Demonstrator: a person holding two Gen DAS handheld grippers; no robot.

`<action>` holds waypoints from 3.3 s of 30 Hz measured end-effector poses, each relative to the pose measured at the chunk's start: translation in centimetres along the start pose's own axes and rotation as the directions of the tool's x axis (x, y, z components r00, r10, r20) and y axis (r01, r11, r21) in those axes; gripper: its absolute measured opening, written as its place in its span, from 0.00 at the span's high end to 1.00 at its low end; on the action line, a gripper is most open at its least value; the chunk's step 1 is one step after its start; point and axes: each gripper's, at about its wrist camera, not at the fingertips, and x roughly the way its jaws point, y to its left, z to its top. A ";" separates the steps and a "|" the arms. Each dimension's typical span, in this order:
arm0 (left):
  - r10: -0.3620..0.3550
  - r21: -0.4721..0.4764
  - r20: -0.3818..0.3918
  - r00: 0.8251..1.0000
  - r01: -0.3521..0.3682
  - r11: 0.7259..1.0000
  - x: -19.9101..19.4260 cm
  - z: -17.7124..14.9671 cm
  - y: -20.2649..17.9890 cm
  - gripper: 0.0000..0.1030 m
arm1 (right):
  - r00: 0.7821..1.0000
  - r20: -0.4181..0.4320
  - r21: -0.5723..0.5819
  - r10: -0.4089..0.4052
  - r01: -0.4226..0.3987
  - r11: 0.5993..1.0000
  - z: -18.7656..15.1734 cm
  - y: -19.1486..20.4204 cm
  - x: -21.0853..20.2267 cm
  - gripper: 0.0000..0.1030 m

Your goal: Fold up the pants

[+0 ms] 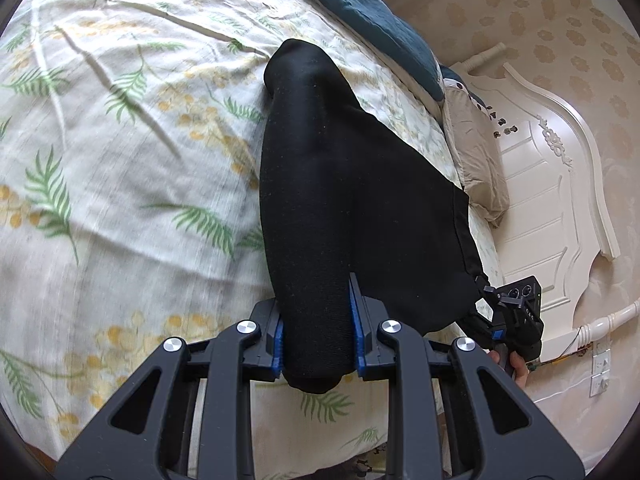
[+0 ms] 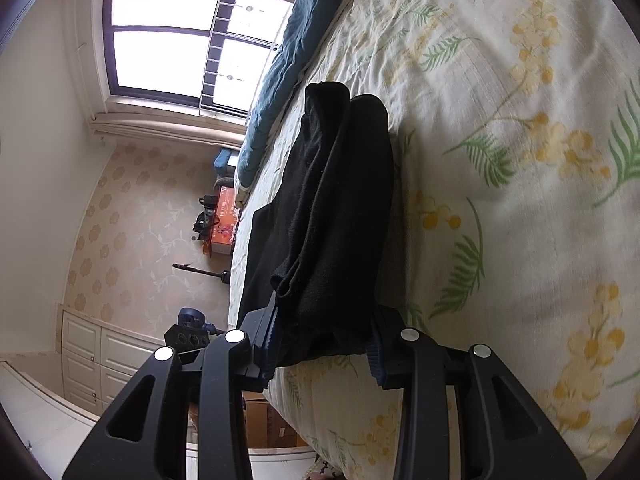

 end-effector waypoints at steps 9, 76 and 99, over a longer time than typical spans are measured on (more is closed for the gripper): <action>-0.001 0.001 -0.004 1.000 0.001 1.000 -0.3 -0.8 0.0 0.77 | 1.000 -0.001 0.004 0.007 -0.007 1.000 -0.6 -0.2 -0.3 0.65; -0.166 0.080 0.036 0.985 0.163 0.983 1.8 8.0 4.5 0.33 | 0.992 -0.112 -0.160 0.053 -0.071 0.985 9.8 -0.7 2.9 0.29; -0.062 0.129 0.018 0.998 0.059 0.990 7.2 18.2 1.9 0.81 | 0.998 -0.062 -0.147 0.025 -0.034 0.989 16.4 -0.6 6.4 0.70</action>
